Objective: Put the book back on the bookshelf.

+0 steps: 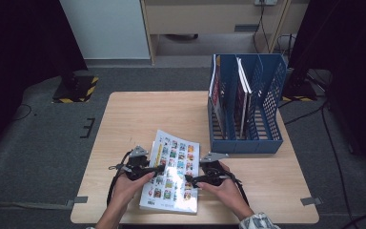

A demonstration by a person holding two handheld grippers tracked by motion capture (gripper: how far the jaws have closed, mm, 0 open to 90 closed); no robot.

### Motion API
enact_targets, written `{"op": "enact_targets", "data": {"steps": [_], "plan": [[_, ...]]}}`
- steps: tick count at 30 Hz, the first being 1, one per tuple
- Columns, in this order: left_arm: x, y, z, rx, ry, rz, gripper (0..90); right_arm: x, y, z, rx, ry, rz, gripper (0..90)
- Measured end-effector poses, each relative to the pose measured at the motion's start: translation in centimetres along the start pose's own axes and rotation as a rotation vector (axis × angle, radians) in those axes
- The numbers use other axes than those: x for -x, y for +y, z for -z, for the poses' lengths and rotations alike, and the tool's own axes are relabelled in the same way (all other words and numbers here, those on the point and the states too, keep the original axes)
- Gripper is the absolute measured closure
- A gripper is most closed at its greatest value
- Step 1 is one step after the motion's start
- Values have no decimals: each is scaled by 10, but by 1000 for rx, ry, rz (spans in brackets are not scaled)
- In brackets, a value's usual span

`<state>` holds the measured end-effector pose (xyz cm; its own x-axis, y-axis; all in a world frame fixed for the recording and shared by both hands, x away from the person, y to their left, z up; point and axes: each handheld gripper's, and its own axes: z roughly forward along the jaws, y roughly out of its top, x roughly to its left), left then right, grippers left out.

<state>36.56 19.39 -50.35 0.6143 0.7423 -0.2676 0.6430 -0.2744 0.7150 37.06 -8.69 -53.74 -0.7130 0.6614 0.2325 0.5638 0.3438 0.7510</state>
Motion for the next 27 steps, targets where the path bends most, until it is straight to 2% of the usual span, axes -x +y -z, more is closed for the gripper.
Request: {"op": "enact_targets", "data": {"steps": [2, 5, 9, 13, 15, 20, 27], "plan": [[0, -1, -4, -8, 32, -8, 511, 0, 0, 0, -3, -2, 0, 137], [-4, -3, -9, 13, 22, 32, 530, 0, 0, 0, -3, 0, -1, 137], [-4, -6, -12, 39, 32, 45, 631, -1, 0, 0, -4, 0, -1, 137], [-2, -5, -7, 85, 21, 54, 756, -1, 0, 0, -4, 1, 0, 137], [1, -5, -5, 102, 22, 54, 789, 0, 0, 0, -3, 1, 2, 137], [8, -3, -2, 131, 32, 40, 827, 0, 0, 0, -4, 2, 4, 137], [19, 3, 5, 161, 45, -33, 837, 0, 0, 0, -5, 4, 6, 129]]}}
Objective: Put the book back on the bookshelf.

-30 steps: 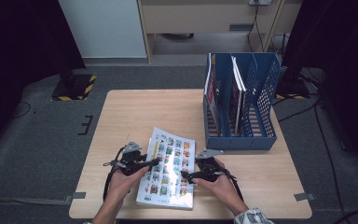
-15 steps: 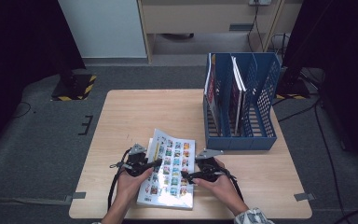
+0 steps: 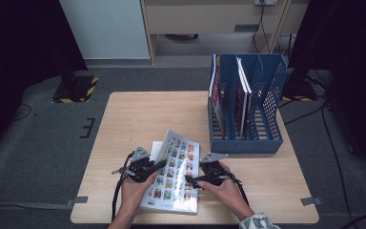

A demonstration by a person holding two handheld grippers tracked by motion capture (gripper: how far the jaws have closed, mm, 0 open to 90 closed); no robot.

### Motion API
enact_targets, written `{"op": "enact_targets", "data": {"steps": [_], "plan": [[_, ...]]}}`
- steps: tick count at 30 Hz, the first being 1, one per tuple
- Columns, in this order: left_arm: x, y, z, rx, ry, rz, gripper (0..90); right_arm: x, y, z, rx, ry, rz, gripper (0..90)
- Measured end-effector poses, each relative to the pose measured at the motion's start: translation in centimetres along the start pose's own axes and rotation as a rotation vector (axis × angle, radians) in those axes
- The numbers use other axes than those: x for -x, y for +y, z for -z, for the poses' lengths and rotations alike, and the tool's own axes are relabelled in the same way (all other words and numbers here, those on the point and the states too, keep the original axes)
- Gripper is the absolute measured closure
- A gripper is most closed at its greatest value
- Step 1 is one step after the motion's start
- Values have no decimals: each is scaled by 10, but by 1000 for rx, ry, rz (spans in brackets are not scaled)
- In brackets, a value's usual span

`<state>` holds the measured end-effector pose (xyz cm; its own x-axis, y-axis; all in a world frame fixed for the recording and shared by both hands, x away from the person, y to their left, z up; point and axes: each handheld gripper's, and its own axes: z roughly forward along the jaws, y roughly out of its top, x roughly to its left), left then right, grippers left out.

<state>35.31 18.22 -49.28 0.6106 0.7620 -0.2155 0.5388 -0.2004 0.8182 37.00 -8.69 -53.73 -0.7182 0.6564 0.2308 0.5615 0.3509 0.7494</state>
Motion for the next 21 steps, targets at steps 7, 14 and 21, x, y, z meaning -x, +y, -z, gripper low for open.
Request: {"op": "enact_targets", "data": {"steps": [7, 14, 21], "plan": [[8, 9, 10, 40, -23, -5, 839, 2, 0, 1, 9, 25, -32, 111], [14, 13, 18, 67, -50, 11, 839, 5, 1, 1, 21, 74, -77, 105], [15, 16, 26, 95, -83, 34, 839, 5, 2, 2, 37, 117, -89, 107]]}}
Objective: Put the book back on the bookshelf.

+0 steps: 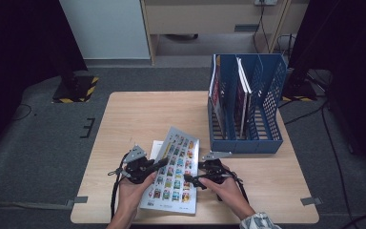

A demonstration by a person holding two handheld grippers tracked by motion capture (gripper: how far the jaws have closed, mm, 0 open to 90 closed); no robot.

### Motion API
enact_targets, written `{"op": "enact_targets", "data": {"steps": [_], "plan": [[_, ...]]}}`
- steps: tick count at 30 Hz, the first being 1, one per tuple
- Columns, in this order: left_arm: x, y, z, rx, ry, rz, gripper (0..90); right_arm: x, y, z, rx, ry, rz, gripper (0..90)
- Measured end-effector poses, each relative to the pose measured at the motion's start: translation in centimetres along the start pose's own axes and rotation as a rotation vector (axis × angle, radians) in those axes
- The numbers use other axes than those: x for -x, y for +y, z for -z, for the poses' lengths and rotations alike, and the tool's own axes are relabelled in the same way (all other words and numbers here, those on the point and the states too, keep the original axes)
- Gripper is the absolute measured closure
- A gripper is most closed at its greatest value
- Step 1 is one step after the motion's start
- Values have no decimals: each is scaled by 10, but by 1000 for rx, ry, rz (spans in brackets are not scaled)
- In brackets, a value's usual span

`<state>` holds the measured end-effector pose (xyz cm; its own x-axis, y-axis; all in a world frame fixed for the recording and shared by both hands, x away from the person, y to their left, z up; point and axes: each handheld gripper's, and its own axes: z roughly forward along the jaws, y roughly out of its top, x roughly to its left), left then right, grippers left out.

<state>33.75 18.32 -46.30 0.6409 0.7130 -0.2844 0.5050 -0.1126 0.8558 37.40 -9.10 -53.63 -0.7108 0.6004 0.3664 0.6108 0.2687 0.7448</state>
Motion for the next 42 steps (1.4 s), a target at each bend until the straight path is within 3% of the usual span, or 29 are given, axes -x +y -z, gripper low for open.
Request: {"op": "enact_targets", "data": {"steps": [3, 9, 19, 22, 24, 25, 27, 30, 35, 42], "plan": [[0, 0, 1, 2, -6, 4, 839, -2, 0, -2, -3, 32, -2, 102], [-7, -3, -2, -3, -19, 33, 837, -4, -1, -5, -22, 40, -6, 88], [-38, -25, -18, -96, 62, 82, 798, -4, -3, -5, -5, 28, -1, 95], [-41, -28, -22, -130, 136, 43, 687, -4, -3, -5, -6, 27, 0, 95], [-43, -29, -23, -150, 218, 0, 606, -5, -3, -6, -6, 26, 2, 95], [-45, -29, -22, -162, 258, -6, 547, -5, -3, -6, -6, 26, 1, 95], [-50, -30, -19, -157, 283, 2, 502, -5, -3, -6, -6, 24, 2, 95], [-54, -29, -14, -142, 281, 11, 474, -5, -3, -6, -6, 21, 3, 95], [-57, -33, -17, -203, 281, -30, 440, -6, -3, -6, -5, 19, 2, 95], [-57, -37, -21, -210, 240, -7, 435, -5, -4, -6, -3, 20, -1, 93]]}}
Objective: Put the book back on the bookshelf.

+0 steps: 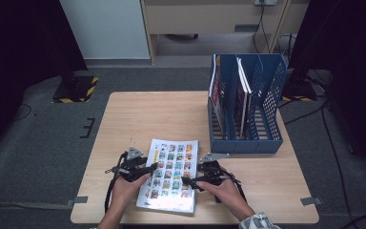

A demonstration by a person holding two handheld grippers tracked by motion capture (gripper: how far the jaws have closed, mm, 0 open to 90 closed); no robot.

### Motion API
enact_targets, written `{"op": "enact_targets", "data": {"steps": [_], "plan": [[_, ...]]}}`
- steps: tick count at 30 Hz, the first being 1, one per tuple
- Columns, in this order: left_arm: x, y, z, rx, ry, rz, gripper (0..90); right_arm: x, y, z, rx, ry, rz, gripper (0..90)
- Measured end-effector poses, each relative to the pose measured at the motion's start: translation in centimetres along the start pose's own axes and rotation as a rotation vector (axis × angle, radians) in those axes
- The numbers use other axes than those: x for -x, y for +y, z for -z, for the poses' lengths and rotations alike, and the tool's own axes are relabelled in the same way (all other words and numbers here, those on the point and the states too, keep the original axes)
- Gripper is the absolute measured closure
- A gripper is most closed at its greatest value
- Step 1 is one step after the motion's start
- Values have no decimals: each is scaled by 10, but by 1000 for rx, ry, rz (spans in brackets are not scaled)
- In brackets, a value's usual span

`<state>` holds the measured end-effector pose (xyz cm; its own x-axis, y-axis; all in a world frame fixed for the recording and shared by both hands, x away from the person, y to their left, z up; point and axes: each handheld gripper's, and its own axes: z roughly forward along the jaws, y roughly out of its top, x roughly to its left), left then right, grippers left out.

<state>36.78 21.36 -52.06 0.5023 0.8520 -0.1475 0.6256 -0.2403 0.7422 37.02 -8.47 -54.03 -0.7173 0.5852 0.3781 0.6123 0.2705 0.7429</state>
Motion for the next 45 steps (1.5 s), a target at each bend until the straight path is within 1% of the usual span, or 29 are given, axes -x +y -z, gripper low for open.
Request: {"op": "enact_targets", "data": {"steps": [3, 5, 8, 10, 11, 12, 14, 15, 16, 19, 20, 22, 23, 24, 25, 27, 29, 30, 33, 37, 38, 40, 41, 45], "plan": [[-1, -1, 0, 6, -8, 14, 429, 0, 0, 0, 4, -1, -10, 93], [-2, -2, -1, 1, -13, 32, 429, 1, 1, -1, 2, 2, -6, 93], [0, -2, -1, 4, -6, 28, 426, 2, 2, -2, 8, 5, -18, 92], [0, -3, -2, 7, -9, 31, 414, 4, 3, -3, 15, 26, -37, 93], [0, -4, -2, 11, -15, 39, 403, 5, 4, -3, 20, 35, -48, 99], [0, -5, -3, 14, -25, 39, 387, 6, 4, -4, 21, 40, -53, 109], [-1, -7, -5, 18, -47, 50, 342, 8, 6, -5, 20, 46, -58, 130], [-3, -7, -6, 30, -51, 39, 335, 8, 7, -5, 19, 50, -67, 140], [-3, -7, -6, 32, -52, 36, 332, 9, 8, -5, 21, 53, -85, 157], [-1, -8, -6, 33, -42, 37, 328, 10, 10, -7, 20, 52, -103, 193], [-1, -8, -6, 33, -41, 39, 328, 10, 11, -7, 15, 51, -102, 202], [-1, -8, -5, 34, -39, 44, 328, 8, 14, -6, 22, 52, -91, 234], [0, -9, -5, 32, -41, 53, 328, 7, 17, -4, 28, 57, -100, 245], [0, -10, -5, 37, -39, 52, 327, 6, 19, -3, 35, 65, -105, 249], [0, -10, -5, 44, -38, 53, 326, 5, 22, -2, 40, 62, -97, 249], [1, -12, -6, 54, -38, 61, 320, 2, 26, -2, 39, 58, -96, 248], [1, -13, -6, 62, -37, 64, 315, 1, 29, -3, 35, 43, -94, 249], [1, -14, -6, 67, -38, 72, 313, 0, 30, -4, 33, 44, -89, 253], [1, -14, -7, 62, -44, 89, 316, -3, 35, -6, 33, 44, -90, 255], [1, -14, -7, 63, -42, 88, 314, -8, 42, -10, 20, 38, -83, 256], [1, -14, -7, 63, -42, 89, 313, -8, 43, -10, 16, 33, -74, 259], [0, -14, -7, 61, -47, 94, 311, -11, 46, -12, 9, 29, -76, 265], [0, -14, -7, 60, -49, 97, 311, -11, 47, -12, 9, 25, -69, 268], [1, -14, -7, 62, -43, 93, 309, -13, 51, -14, 7, 15, -83, 289]]}}
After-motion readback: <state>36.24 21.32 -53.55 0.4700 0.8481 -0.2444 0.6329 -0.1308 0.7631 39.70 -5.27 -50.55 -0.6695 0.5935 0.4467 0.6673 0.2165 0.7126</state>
